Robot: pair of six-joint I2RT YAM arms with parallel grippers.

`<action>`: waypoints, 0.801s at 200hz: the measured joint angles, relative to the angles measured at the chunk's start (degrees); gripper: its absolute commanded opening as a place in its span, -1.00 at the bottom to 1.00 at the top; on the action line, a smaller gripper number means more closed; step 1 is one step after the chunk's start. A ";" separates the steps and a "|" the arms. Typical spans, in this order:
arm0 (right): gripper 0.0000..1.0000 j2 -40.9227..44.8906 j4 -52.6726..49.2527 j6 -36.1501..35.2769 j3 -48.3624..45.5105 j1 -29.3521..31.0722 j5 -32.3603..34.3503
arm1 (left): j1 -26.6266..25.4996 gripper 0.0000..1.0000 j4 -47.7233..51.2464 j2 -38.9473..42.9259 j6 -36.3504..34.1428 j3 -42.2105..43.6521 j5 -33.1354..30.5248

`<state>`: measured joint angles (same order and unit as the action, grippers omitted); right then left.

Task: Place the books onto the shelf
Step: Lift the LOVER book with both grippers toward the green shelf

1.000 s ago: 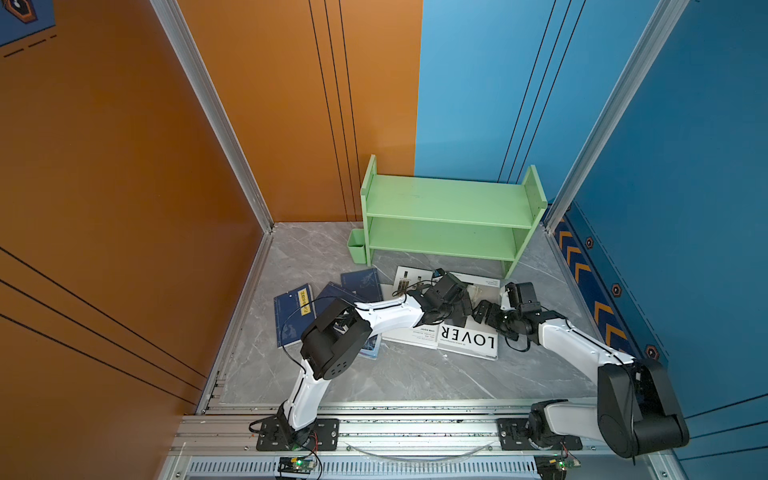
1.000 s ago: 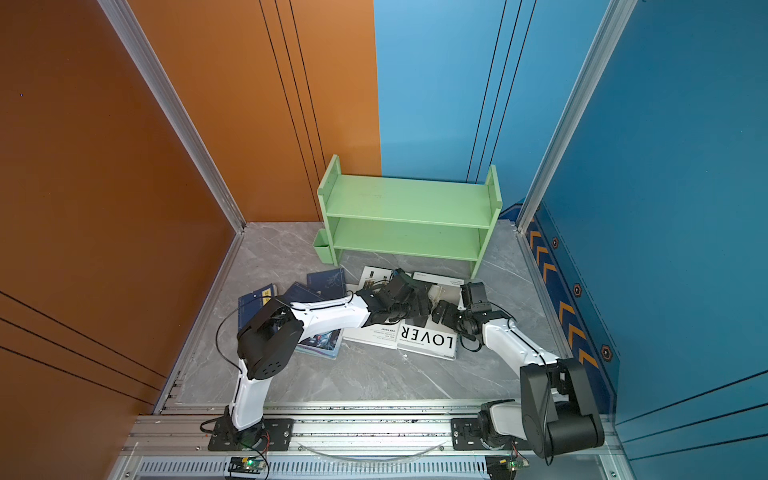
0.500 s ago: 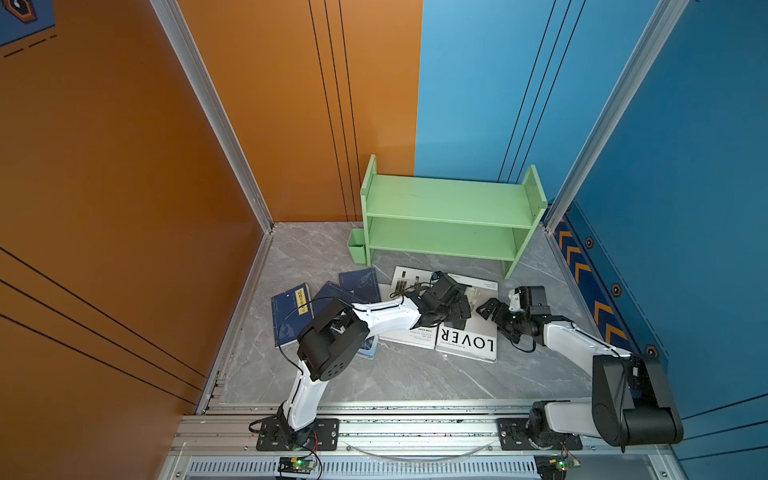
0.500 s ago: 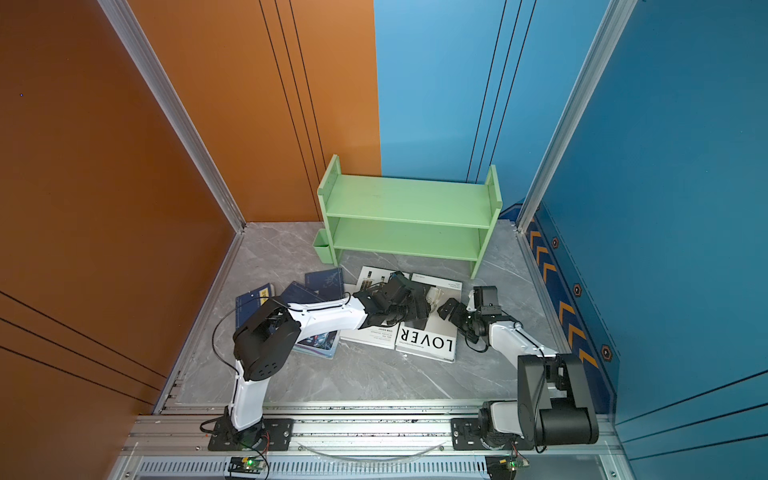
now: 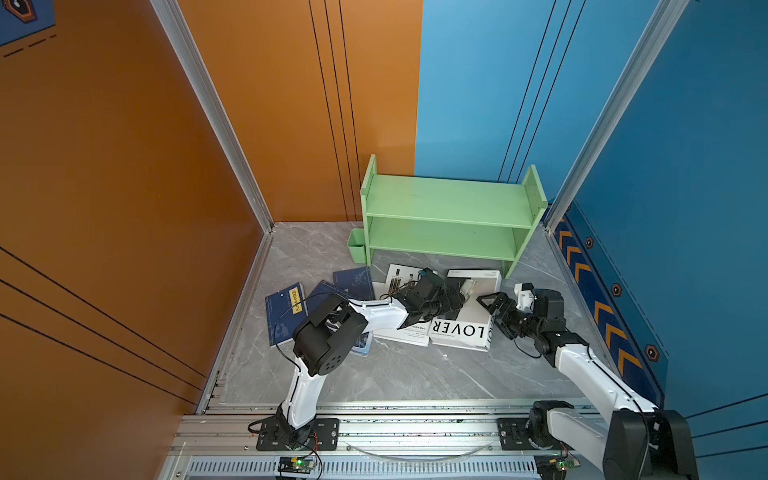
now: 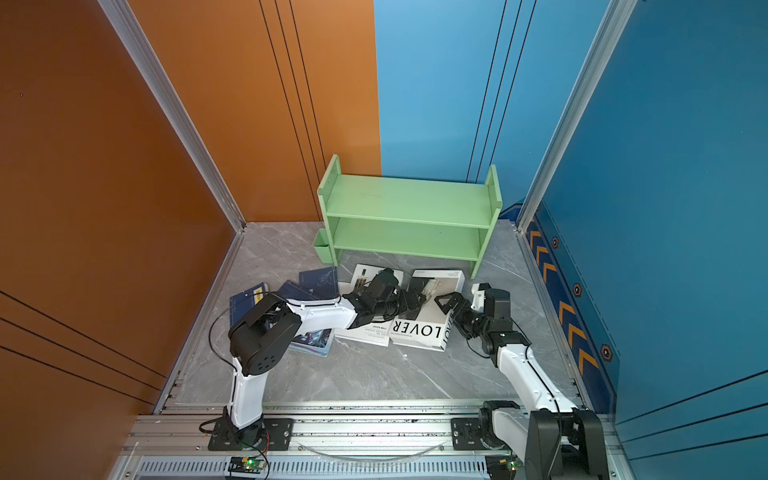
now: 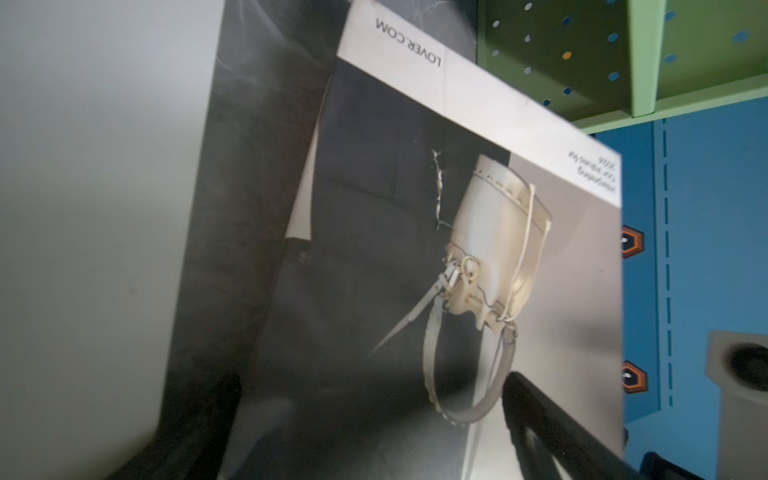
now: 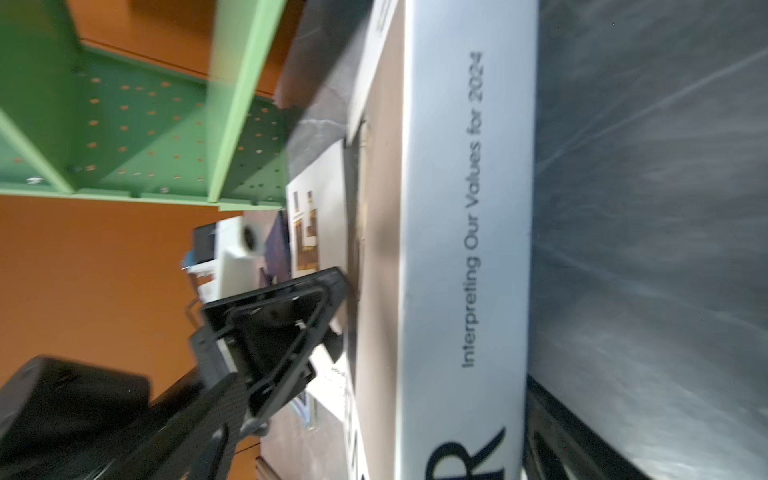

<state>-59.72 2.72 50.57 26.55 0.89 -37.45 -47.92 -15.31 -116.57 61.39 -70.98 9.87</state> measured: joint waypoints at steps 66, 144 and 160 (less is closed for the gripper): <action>0.86 -3.10 -2.49 2.75 0.81 4.66 1.81 | 0.13 0.96 -3.93 0.00 0.13 1.36 3.19; 0.09 -1.36 -10.97 0.87 2.91 4.74 8.57 | 0.09 0.95 -6.43 0.55 0.20 3.04 4.11; -0.01 -0.07 -12.31 0.70 2.91 4.20 9.35 | 0.09 0.94 -6.47 1.53 0.17 3.65 4.11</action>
<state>-59.79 -9.58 51.27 29.45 5.08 -28.10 -47.83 -21.78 -115.04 61.56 -67.33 13.98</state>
